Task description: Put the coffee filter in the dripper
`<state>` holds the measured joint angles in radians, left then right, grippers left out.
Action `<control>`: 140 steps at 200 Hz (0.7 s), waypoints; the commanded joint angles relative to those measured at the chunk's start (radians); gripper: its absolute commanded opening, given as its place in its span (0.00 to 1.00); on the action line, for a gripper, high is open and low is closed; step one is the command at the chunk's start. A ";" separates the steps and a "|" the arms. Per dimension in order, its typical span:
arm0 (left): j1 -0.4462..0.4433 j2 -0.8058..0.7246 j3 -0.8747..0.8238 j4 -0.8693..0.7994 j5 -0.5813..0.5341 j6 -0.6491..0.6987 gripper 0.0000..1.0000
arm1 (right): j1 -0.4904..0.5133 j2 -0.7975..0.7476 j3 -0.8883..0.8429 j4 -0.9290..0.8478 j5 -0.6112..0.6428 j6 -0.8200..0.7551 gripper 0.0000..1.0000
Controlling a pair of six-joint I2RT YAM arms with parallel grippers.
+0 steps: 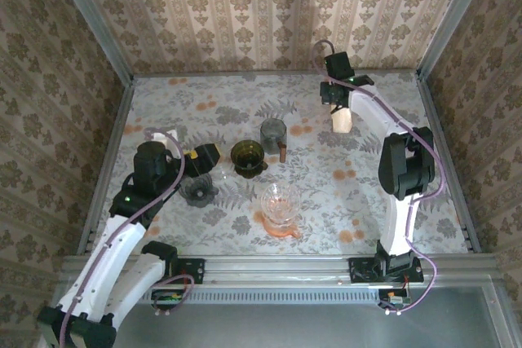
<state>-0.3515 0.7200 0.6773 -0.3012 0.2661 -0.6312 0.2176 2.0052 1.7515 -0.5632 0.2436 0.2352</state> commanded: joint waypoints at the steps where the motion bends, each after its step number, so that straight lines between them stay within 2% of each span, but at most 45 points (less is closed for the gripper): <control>1: 0.008 0.006 0.037 0.021 0.013 0.018 0.92 | -0.006 0.034 0.066 -0.045 0.048 -0.043 0.18; 41: 0.008 0.020 0.034 0.030 0.012 0.018 0.92 | -0.012 0.059 0.083 -0.059 0.086 -0.050 0.17; 140: 0.011 0.047 0.031 0.048 0.019 0.016 0.92 | -0.021 0.123 0.157 -0.081 0.064 -0.070 0.17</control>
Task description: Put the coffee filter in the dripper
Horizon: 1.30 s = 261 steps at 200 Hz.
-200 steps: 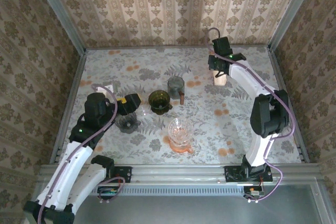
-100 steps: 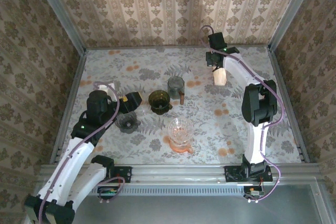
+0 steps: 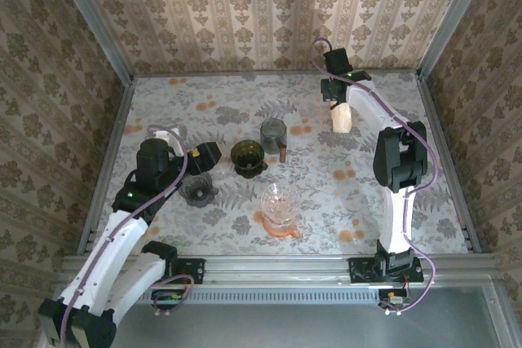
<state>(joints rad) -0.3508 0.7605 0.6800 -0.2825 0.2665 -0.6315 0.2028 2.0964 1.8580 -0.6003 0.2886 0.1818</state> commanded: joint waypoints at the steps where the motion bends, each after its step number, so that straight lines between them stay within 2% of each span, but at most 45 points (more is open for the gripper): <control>1: 0.010 0.006 0.029 0.029 0.019 0.016 0.92 | -0.007 0.033 0.051 -0.046 0.020 -0.017 0.17; 148: 0.013 0.041 0.038 0.045 0.033 0.001 0.92 | -0.017 0.111 0.115 -0.063 0.009 -0.017 0.22; 174: 0.013 0.046 0.038 0.046 0.035 -0.003 0.92 | -0.016 0.113 0.116 -0.062 0.015 -0.015 0.17; 215: 0.012 0.050 0.038 0.053 0.042 -0.013 0.92 | -0.016 0.072 0.089 -0.024 0.018 -0.026 0.00; 261: 0.011 0.049 0.038 0.065 0.051 -0.022 0.92 | -0.012 -0.027 0.033 0.016 0.001 -0.022 0.00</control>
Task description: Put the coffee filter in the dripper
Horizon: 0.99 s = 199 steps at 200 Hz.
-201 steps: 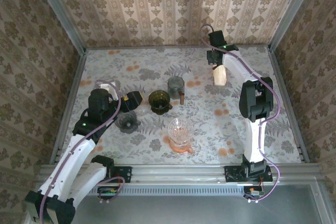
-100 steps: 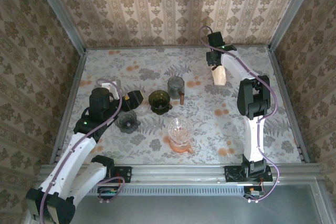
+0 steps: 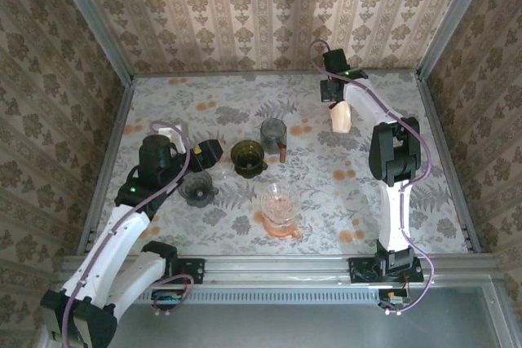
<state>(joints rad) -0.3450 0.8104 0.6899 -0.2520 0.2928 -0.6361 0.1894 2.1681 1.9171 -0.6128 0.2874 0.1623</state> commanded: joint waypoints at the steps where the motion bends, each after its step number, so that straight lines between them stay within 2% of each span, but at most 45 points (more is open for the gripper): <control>1: 0.006 -0.002 0.027 0.034 0.025 -0.017 0.92 | 0.003 -0.102 -0.028 0.028 0.002 -0.002 0.00; 59: 0.007 -0.019 0.030 0.036 0.034 -0.023 0.92 | 0.009 -0.270 -0.162 0.061 0.015 0.015 0.00; 114: 0.006 -0.053 0.025 0.024 0.039 -0.027 0.92 | 0.065 -0.545 -0.336 0.071 0.020 0.055 0.00; 146: 0.005 -0.075 0.014 0.026 0.056 -0.033 0.92 | 0.151 -0.756 -0.477 0.013 0.018 0.124 0.00; 178: -0.005 -0.090 0.001 0.021 0.078 -0.037 0.91 | 0.305 -0.984 -0.600 -0.087 0.002 0.194 0.00; 199: -0.014 -0.099 -0.009 0.021 0.090 -0.037 0.90 | 0.414 -1.086 -0.613 -0.208 -0.043 0.229 0.00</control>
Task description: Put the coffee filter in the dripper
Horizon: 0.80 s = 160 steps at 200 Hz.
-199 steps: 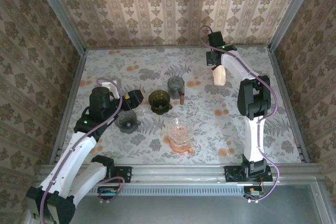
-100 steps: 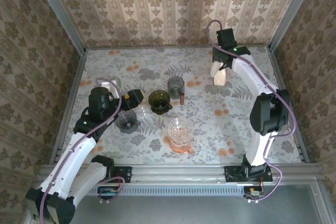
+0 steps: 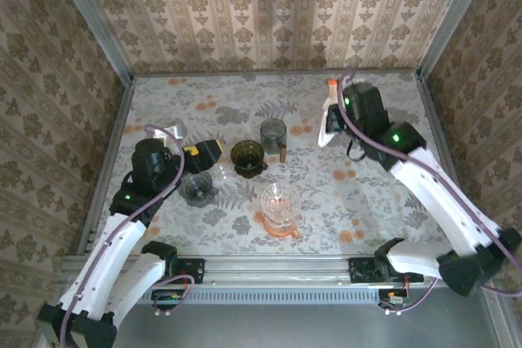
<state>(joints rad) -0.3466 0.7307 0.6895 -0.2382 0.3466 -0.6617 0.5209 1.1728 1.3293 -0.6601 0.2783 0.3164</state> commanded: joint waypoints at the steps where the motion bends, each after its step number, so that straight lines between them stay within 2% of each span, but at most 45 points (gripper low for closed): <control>1: -0.012 -0.020 -0.010 0.007 0.037 -0.012 0.90 | 0.089 -0.095 -0.024 -0.167 -0.036 0.076 0.00; 44: -0.049 -0.018 -0.015 0.014 0.046 0.013 0.89 | 0.259 -0.159 0.028 -0.454 -0.170 0.173 0.00; 86: -0.092 0.006 -0.021 0.049 0.051 0.019 0.89 | 0.347 -0.063 0.175 -0.602 -0.279 0.225 0.00; 112: -0.104 0.013 -0.018 0.047 0.048 0.035 0.89 | 0.369 0.034 0.265 -0.652 -0.306 0.226 0.00; 120: -0.136 0.012 -0.018 0.043 0.046 0.039 0.89 | 0.367 0.059 0.283 -0.657 -0.317 0.228 0.00; 160: -0.148 0.007 -0.019 0.024 0.064 0.055 0.88 | 0.368 0.202 0.376 -0.730 -0.379 0.227 0.00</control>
<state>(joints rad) -0.4866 0.7452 0.6785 -0.2230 0.3851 -0.6437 0.8845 1.3151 1.6543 -1.2903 -0.0322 0.5262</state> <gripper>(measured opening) 0.886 0.063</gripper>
